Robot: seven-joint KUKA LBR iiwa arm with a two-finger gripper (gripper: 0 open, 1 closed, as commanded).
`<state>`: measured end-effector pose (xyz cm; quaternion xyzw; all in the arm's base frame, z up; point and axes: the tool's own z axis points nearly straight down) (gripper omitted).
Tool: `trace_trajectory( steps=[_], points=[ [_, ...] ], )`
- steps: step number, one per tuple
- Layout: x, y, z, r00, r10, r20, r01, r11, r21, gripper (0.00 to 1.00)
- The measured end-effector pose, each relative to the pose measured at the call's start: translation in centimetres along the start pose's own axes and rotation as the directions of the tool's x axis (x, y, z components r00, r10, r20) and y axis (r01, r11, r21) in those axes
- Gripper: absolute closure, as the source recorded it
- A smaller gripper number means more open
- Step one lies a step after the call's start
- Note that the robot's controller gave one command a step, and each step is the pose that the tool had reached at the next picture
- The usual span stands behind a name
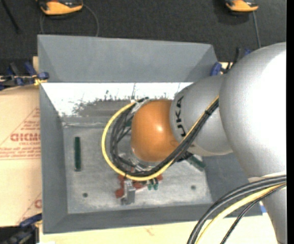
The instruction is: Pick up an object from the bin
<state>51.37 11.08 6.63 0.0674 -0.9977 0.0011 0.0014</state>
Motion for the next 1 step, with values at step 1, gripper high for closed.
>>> trace_trajectory(
  steps=[1],
  points=[
    [-0.12,0.27,-0.42,1.0,0.002,0.005,-0.002,1.0,-0.003,1.0]
  ],
)
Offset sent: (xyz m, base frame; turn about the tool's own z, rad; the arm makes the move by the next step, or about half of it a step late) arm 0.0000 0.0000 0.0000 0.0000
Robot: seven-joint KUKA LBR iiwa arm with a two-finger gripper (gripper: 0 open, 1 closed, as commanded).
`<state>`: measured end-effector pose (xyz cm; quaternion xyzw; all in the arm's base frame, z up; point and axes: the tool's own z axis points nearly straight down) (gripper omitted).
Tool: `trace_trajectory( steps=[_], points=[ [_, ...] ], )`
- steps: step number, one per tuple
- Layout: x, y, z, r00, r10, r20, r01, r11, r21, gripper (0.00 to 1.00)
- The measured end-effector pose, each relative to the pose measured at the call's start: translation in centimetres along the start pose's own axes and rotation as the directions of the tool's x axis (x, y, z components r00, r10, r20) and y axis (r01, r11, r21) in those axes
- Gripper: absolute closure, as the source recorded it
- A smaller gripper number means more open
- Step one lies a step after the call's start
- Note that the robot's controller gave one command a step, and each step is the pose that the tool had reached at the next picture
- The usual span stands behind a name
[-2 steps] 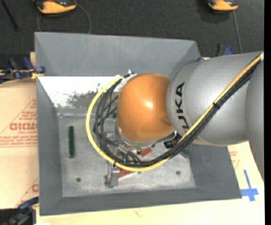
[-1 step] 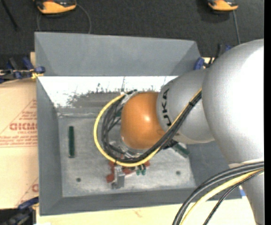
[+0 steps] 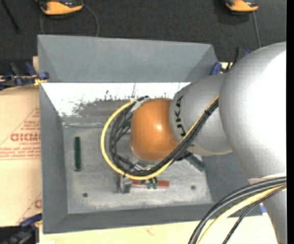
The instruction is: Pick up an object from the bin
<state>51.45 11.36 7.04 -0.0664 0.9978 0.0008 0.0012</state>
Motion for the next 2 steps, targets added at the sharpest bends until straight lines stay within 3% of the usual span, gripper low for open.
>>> trace_trajectory(
  steps=[1,2],
  points=[
    [-2.8,-5.6,-15.1,1.0,-0.005,0.011,0.005,1.0,0.004,1.0],
    [-5.6,-7.6,-28.3,0.974,-0.226,0.011,0.226,0.974,0.006,1.0]
  ],
)
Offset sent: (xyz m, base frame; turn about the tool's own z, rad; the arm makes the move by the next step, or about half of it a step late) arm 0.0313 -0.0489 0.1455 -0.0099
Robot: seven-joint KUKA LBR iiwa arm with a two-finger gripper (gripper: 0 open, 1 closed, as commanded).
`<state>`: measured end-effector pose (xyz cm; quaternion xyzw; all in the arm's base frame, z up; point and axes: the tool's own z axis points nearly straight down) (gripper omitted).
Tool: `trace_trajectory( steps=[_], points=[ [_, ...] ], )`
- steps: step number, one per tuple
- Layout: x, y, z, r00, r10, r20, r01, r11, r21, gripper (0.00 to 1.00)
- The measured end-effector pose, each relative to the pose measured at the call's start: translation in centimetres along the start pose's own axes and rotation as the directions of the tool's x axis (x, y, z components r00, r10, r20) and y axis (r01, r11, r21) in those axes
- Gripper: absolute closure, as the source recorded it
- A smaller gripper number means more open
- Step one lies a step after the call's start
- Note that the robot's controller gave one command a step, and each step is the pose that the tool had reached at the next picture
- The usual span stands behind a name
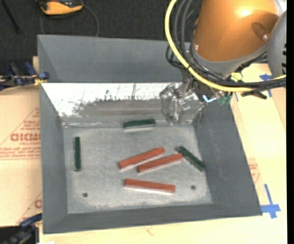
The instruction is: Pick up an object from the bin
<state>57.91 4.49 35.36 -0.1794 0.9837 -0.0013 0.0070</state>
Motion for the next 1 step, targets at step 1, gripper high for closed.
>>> trace_trajectory(
  steps=[1],
  points=[
    [0.1,0.17,0.42,1.0,0.001,-0.008,-0.001,1.0,-0.005,0.0]
  ],
)
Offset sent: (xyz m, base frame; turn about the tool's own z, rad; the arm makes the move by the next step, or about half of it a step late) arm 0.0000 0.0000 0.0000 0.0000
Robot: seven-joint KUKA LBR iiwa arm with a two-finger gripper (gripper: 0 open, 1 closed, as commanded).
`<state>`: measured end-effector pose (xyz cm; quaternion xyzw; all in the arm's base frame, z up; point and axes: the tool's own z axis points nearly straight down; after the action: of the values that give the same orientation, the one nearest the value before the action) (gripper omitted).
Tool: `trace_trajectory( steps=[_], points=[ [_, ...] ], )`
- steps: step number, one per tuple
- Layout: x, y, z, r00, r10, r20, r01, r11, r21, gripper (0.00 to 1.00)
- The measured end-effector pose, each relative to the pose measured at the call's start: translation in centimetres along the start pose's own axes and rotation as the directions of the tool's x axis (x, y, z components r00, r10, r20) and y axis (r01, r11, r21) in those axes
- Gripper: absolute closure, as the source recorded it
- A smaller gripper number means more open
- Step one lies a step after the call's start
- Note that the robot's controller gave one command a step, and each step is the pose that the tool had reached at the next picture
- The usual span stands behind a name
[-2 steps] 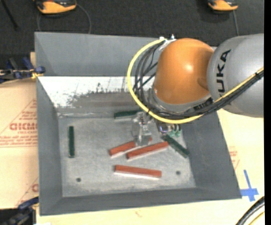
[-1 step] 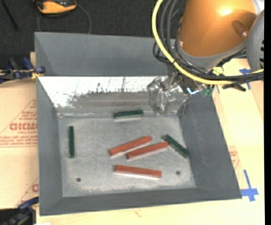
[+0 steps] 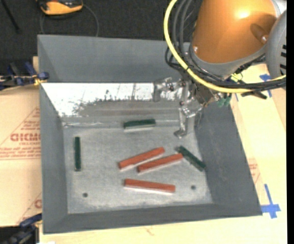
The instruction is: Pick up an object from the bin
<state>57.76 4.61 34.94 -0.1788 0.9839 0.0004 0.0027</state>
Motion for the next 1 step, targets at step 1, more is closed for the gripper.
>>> trace_trajectory(
  steps=[1],
  points=[
    [5.54,-6.07,11.53,0.995,0.099,-0.01,-0.099,0.995,0.0,0.0]
  ],
)
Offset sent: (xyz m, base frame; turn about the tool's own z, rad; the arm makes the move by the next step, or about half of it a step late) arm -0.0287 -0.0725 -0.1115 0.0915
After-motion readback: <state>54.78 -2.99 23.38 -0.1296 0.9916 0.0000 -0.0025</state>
